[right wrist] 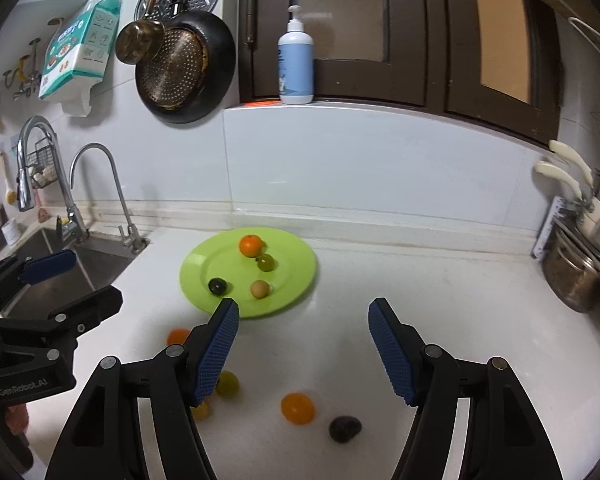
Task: Organize fruits
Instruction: 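Move both open tools back toward the remaining fruits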
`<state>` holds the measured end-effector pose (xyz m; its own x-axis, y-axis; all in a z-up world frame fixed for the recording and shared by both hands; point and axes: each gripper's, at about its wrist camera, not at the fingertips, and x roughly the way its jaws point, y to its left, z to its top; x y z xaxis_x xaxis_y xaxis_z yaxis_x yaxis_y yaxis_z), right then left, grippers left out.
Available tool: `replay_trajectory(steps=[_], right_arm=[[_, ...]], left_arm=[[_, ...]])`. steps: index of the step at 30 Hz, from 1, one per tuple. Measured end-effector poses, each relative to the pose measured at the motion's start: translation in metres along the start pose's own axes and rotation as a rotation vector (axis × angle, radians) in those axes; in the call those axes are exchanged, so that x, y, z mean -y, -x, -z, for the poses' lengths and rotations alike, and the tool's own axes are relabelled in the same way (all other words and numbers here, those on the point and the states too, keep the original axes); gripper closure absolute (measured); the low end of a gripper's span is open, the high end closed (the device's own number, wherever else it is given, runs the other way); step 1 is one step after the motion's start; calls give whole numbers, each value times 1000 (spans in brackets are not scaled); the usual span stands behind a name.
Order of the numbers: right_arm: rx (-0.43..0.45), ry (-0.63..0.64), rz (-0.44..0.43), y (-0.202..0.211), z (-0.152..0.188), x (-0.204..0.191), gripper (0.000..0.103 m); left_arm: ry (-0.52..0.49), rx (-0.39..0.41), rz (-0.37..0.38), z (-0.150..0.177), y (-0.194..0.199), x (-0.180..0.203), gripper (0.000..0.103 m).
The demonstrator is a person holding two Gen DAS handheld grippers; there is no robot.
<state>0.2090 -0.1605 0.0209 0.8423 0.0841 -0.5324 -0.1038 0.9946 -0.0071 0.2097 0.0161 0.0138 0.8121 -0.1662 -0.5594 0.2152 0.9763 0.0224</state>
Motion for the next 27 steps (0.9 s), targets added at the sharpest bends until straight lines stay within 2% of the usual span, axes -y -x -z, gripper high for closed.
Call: replay_trajectory(steps=[7,14,27], right_arm=[[-14,-32,25,4,23,10,35],[-48,-34,42,2,46,18,35],[-200,-82,0,-29,86,37,35]], left_arm=[[19,-20,13,21,-5,10,23],[1,-28,-18,39,-11,23,23],[18,-185,10,72,-47,39,24]])
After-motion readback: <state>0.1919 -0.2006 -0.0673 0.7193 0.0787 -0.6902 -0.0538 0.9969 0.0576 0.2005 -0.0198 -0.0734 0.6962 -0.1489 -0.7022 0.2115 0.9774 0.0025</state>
